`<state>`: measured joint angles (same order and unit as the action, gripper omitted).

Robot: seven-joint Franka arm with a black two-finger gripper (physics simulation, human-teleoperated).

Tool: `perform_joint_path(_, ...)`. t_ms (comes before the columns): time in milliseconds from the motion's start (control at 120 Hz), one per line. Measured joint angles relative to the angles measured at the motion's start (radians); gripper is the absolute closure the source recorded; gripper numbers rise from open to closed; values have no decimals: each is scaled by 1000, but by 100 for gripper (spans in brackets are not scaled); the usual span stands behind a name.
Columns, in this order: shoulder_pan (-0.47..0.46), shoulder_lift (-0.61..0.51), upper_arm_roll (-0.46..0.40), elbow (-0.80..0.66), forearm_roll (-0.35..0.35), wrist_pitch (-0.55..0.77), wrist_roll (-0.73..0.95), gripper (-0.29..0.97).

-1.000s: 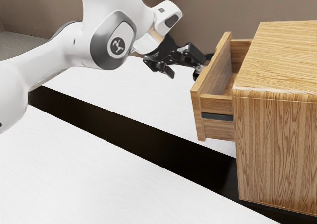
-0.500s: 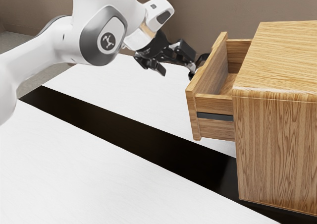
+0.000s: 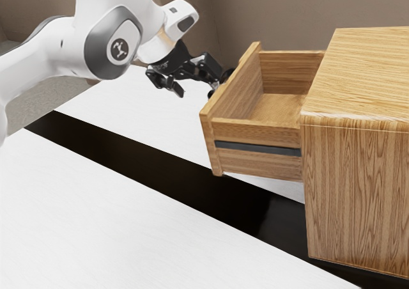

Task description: Pull the drawer handle with one arm to open the drawer

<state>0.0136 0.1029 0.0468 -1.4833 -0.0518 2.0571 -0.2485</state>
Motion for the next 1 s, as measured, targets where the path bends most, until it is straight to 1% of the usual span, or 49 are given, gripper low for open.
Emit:
perform_joint_path(158,10,-32,28,-37,5,-3,-1,0)
perform_joint_path(300,53,-76,68,-87,5,5,-3,0)
perform_joint_path(333,55,-94,77,-90,6,5,-3,0)
perform_joint_path(383,66,-130,67,-87,4,5,-2,0)
perform_joint_path(450,77,-172,42,-76,5,2,-3,0)
perform_joint_path(517,40,-191,19,-52,6,-4,-5,0)
perform_joint_path(583,4,-176,-24,5,9,-24,-4,0)
perform_joint_path(650,-2,-122,-95,88,27,-65,4,0)
perform_joint_path(692,4,-81,-154,160,53,-113,15,0)
perform_joint_path(725,-9,-63,-183,193,68,-164,25,0)
perform_joint_path(783,-38,-50,-217,218,89,-274,45,0)
perform_joint_path(858,-28,-55,-297,230,118,-396,73,0)
perform_joint_path(1000,-79,-65,-324,223,168,-544,117,0)
